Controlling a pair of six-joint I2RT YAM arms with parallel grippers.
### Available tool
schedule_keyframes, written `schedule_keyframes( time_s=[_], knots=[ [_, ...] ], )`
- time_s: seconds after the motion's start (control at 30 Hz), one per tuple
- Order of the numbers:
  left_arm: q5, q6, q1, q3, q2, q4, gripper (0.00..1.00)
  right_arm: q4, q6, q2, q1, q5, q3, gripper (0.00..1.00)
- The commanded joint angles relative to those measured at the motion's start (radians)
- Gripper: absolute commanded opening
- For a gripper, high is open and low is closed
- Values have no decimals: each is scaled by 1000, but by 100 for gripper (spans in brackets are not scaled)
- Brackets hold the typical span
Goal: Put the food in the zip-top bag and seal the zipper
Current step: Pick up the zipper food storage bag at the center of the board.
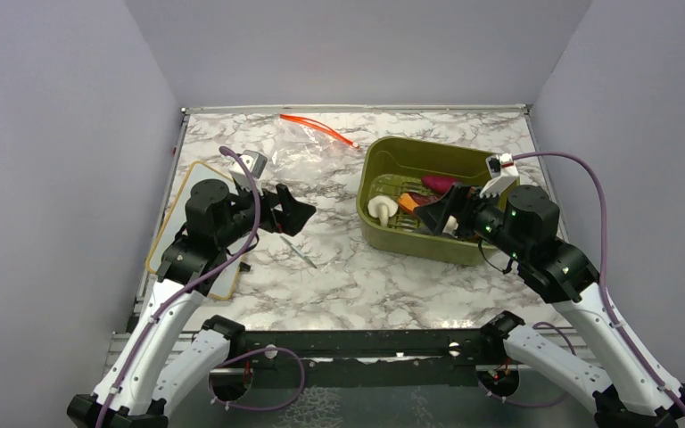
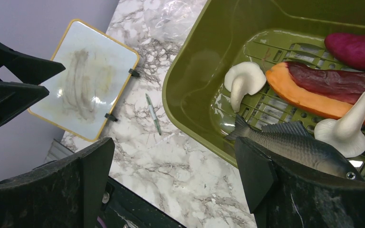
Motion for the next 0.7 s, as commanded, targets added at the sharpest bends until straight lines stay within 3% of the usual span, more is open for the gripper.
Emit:
schedule_keyframes(
  time_s=[0.0, 0.37, 0.53, 0.67],
  knots=[
    [-12, 5, 7, 3, 7, 35, 100, 5, 6, -9, -5, 11, 27, 100],
    [-271, -14, 7, 6, 157, 37, 98, 29, 4, -28, -5, -12, 20, 100],
    [-396, 12, 7, 78, 313, 7, 75, 54, 2, -30, -5, -40, 26, 98],
    [-501, 35, 7, 195, 465, -37, 70, 55, -4, -30, -5, -52, 38, 95]
  ],
)
